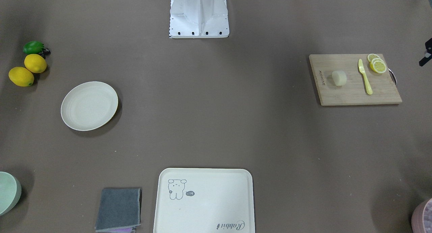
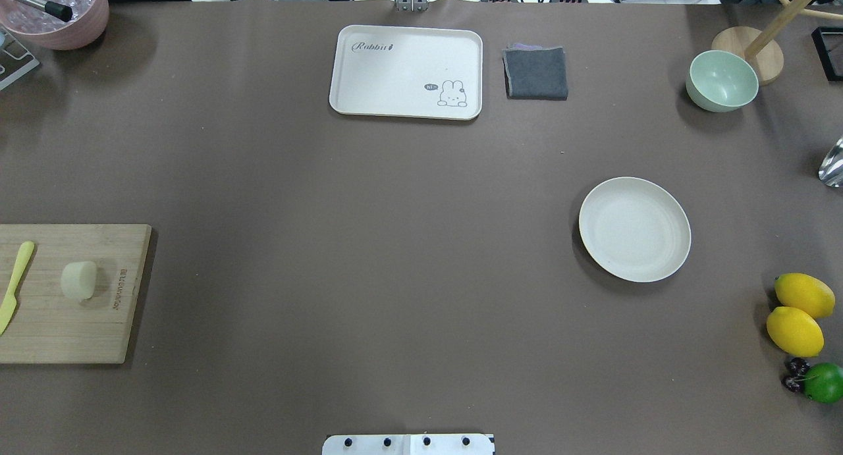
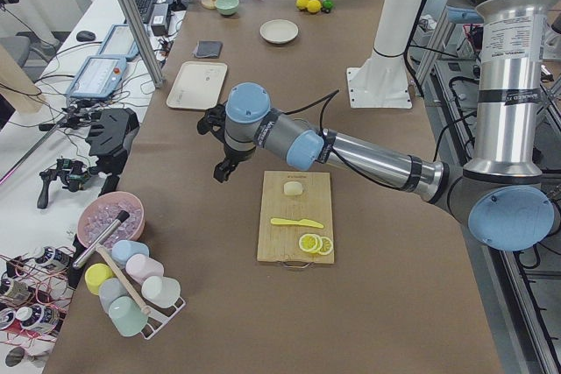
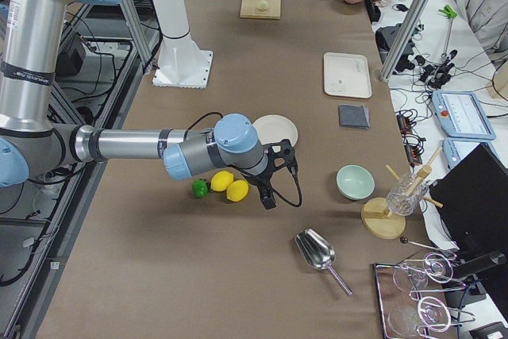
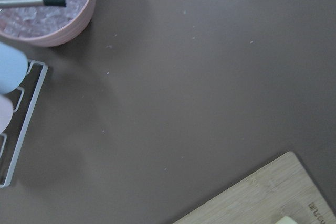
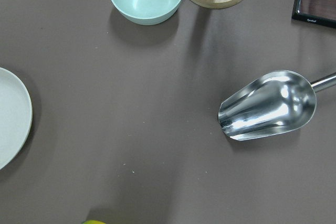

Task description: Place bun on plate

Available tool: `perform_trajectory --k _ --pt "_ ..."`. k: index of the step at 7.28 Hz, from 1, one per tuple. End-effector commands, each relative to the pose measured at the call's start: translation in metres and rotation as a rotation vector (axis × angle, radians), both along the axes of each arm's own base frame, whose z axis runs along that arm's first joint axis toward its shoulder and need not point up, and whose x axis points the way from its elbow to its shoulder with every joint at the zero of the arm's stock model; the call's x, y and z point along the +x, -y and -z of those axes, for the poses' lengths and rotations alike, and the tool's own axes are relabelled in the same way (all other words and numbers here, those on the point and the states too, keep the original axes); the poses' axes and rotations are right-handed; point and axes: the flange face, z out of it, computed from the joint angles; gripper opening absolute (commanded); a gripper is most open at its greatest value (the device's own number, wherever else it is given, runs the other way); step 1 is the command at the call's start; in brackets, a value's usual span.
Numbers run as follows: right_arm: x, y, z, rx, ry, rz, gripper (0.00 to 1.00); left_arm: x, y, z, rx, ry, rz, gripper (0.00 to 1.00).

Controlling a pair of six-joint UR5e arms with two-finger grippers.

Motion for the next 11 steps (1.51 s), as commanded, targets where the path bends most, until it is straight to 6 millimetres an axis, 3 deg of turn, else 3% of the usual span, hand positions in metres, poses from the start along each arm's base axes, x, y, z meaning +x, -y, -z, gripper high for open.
perform_trajectory --k 1,3,4,6,8,9,11 --pt "-0.046 0.007 0.009 -0.141 0.073 -0.049 1.0 0.013 0.003 0.004 -0.061 -0.077 0.017 0.98" --pt "-0.114 0.01 0.022 -0.234 0.094 -0.11 1.0 0.062 0.002 0.013 -0.181 -0.121 0.02 0.98" --pt "-0.158 0.009 0.024 -0.24 0.068 -0.14 1.0 0.064 0.002 0.015 -0.176 -0.128 0.023 0.98" --pt "-0.212 0.009 0.014 -0.257 0.093 -0.163 0.96 0.064 0.001 0.015 -0.175 -0.128 0.023 0.98" --pt "-0.299 0.022 0.011 -0.262 0.145 -0.237 0.91 0.064 0.001 0.017 -0.172 -0.129 0.023 0.98" --pt "-0.328 0.024 0.011 -0.274 0.162 -0.258 0.86 0.064 0.002 0.018 -0.169 -0.13 0.022 0.98" --pt "-0.342 0.014 0.011 -0.301 0.165 -0.263 0.7 0.064 0.002 0.02 -0.164 -0.13 0.022 0.98"
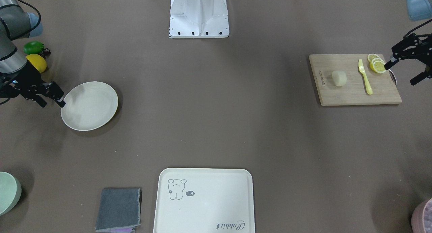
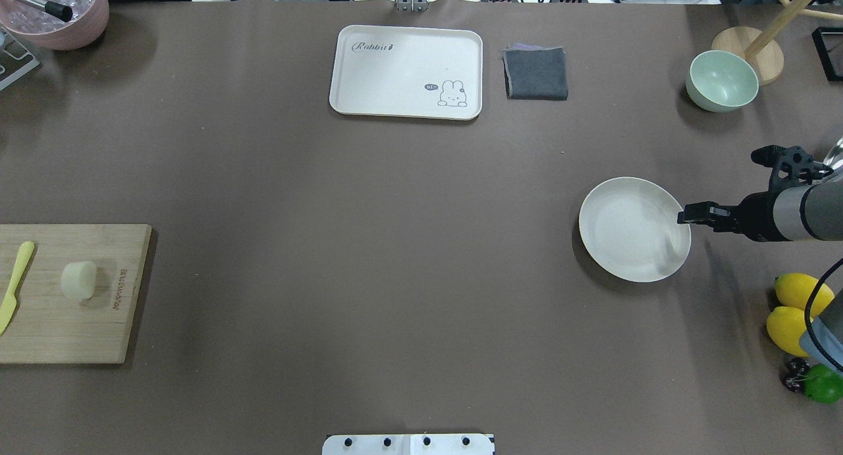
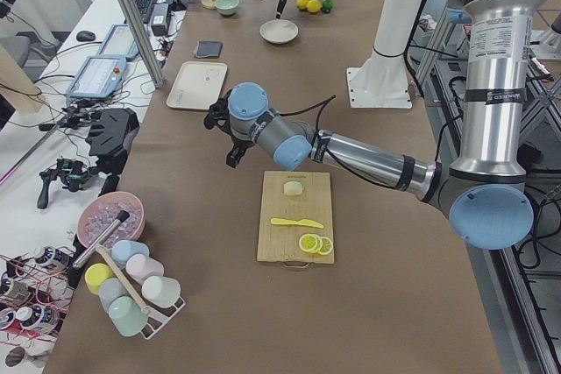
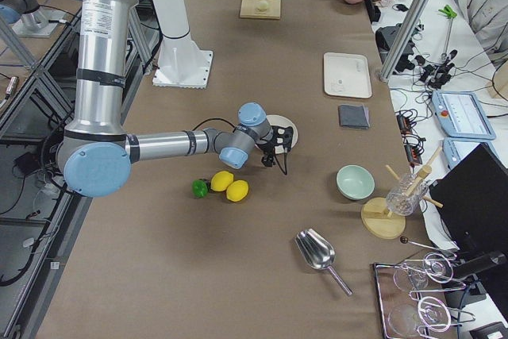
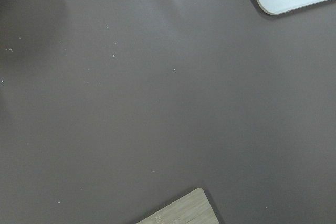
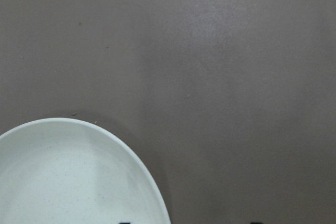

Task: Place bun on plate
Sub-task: 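Reach the right gripper to the edge of the white plate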

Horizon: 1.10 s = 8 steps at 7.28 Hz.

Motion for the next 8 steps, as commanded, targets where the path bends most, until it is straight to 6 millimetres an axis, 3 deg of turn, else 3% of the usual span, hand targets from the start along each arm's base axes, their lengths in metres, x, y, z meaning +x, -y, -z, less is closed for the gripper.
perform_trajectory --k 1,3,4,7,8 --pt "-0.023 -0.011 -0.001 -0.025 0.003 -0.007 0.64 0.0 0.0 0.001 0.003 -0.001 0.0 0.98" --pt "-0.022 -0.022 -0.001 -0.029 0.004 0.009 0.2 0.0 0.0 0.002 0.007 -0.002 0.0 0.98" --pt "-0.016 -0.028 0.008 -0.023 0.016 0.015 0.0 0.0 0.0 0.003 0.012 -0.003 0.0 0.98" --pt "-0.014 -0.033 0.02 -0.018 0.035 0.015 0.0 0.0 0.0 0.002 0.01 -0.003 0.0 0.98" --pt "-0.018 -0.033 0.047 -0.041 0.092 -0.018 0.0 0.0 0.0 0.004 0.012 -0.004 0.001 0.98"
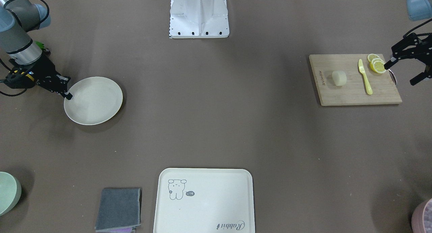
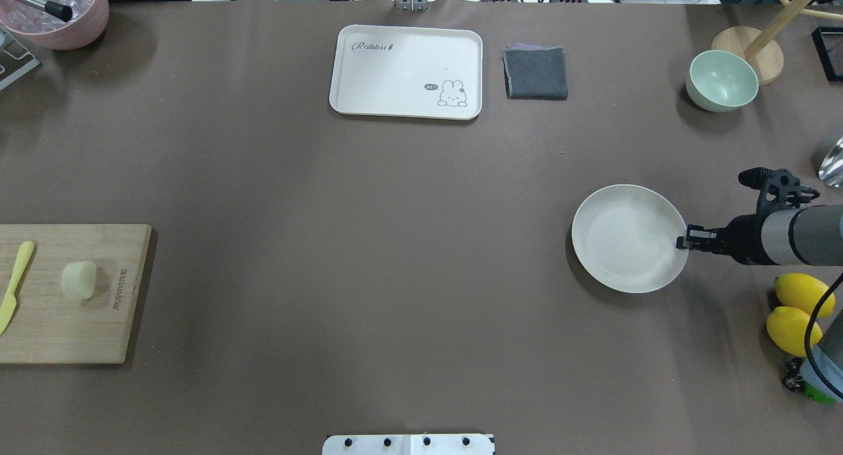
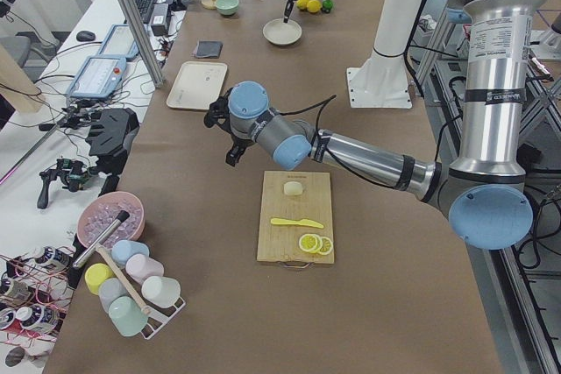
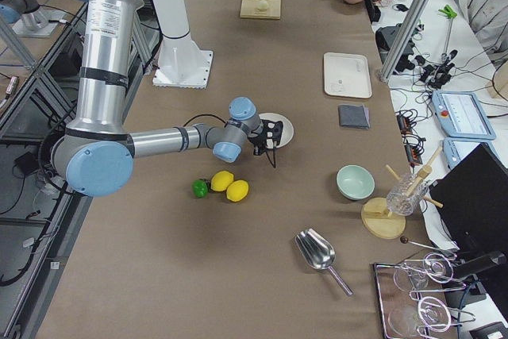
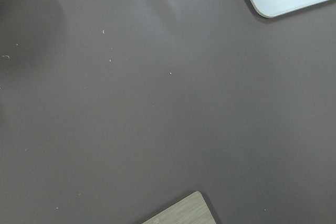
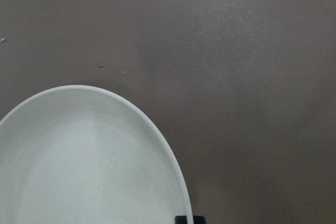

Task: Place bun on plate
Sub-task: 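Slide the white plate with the right gripper toward the table center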

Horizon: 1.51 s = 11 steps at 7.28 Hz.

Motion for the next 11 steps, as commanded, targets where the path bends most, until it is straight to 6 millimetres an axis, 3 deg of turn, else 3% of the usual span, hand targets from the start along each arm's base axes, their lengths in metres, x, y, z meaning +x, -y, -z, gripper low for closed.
perform_trajectory --k 1,2,4,5,7,9,10,11 --pt "-0.01 0.0 0.054 -0.04 0.112 -0.057 0.0 0.0 0.0 0.002 0.0 -0.002 0.002 0.98" --pt "-0.029 0.005 0.079 -0.061 0.17 -0.083 0.0 0.0 0.0 0.003 0.0 -0.003 0.001 0.98" --pt "-0.114 -0.009 0.132 0.003 0.204 -0.135 0.0 0.0 -0.001 0.004 -0.011 -0.007 0.008 0.98" --pt "-0.158 -0.012 0.171 0.004 0.175 -0.119 0.0 0.0 0.0 0.004 -0.014 -0.007 0.009 0.98" --pt "-0.225 -0.019 0.252 -0.064 0.114 -0.097 0.0 0.0 0.0 0.003 -0.019 -0.007 0.01 0.98" --pt "-0.265 -0.051 0.291 -0.054 0.102 -0.091 0.0 0.0 -0.002 0.0 -0.024 -0.007 0.009 0.98" --pt "-0.287 -0.055 0.303 -0.051 0.103 -0.083 0.0 0.0 -0.003 -0.002 -0.027 -0.007 0.009 0.98" --pt "-0.296 -0.054 0.308 -0.048 0.107 -0.083 0.1 -0.001 -0.003 -0.002 -0.029 -0.006 0.009 0.98"
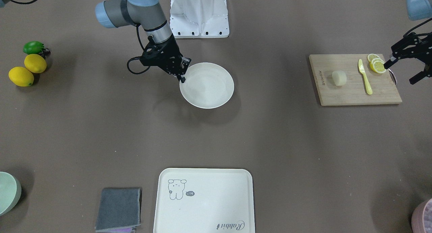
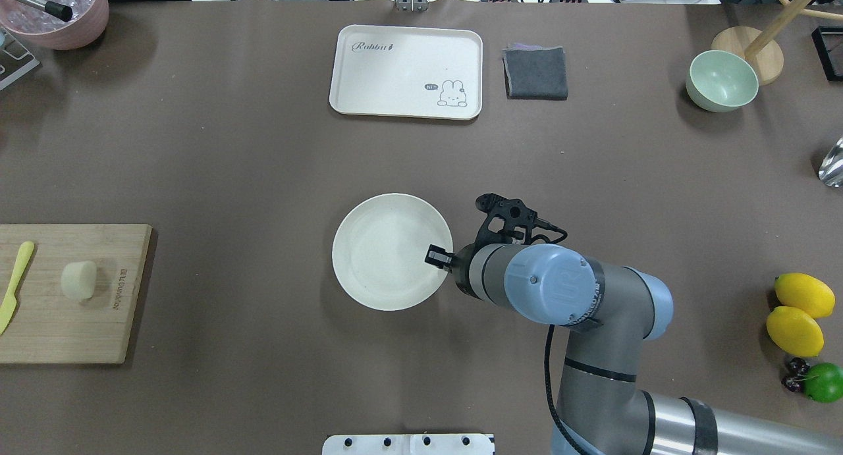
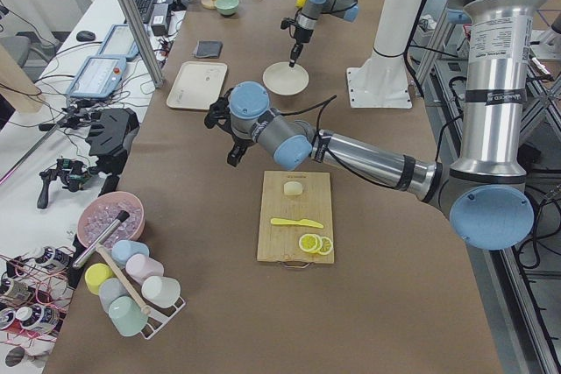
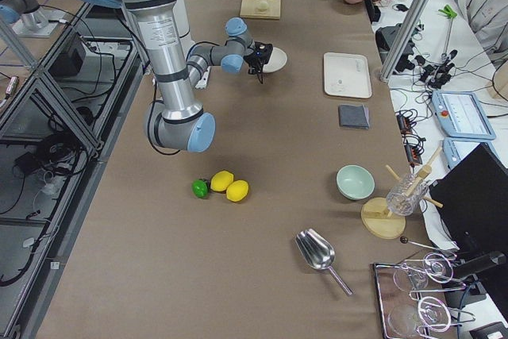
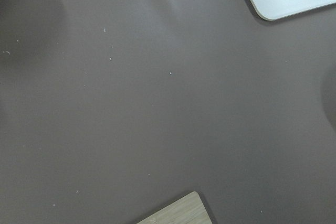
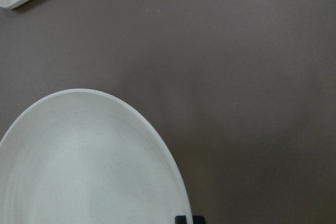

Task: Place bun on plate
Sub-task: 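Slide the white plate with the right gripper toward the table center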

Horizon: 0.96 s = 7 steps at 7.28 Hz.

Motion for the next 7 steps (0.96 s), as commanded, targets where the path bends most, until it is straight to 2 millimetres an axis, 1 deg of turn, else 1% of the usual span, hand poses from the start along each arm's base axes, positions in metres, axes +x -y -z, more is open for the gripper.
perform_trajectory --k 1,2,3,4,5,6,7 --pt "-0.018 -0.005 0.009 0.004 -0.003 0.005 0.9 0.0 -0.001 -0.002 -0.004 0.001 0.0 0.98" --pt "-0.014 -0.003 0.014 0.007 0.003 -0.001 1.0 0.0 -0.001 -0.002 -0.004 0.001 0.0 0.98" --pt "0.0 0.011 0.016 -0.001 -0.028 -0.026 1.0 0.0 -0.001 -0.004 -0.01 0.002 0.001 0.98" --pt "0.027 0.019 0.026 -0.017 -0.081 -0.043 1.0 0.001 -0.001 -0.004 -0.056 0.0 0.027 0.98" --pt "0.057 0.035 0.032 -0.058 -0.125 -0.033 1.0 0.013 -0.005 -0.014 -0.082 0.044 0.062 0.98" --pt "0.094 0.064 0.03 -0.087 -0.161 0.014 1.0 0.04 -0.013 -0.026 -0.117 0.089 0.094 0.98" --pt "0.141 0.104 0.028 -0.078 -0.172 0.014 1.0 0.066 -0.031 -0.042 -0.158 0.104 0.1 0.98"
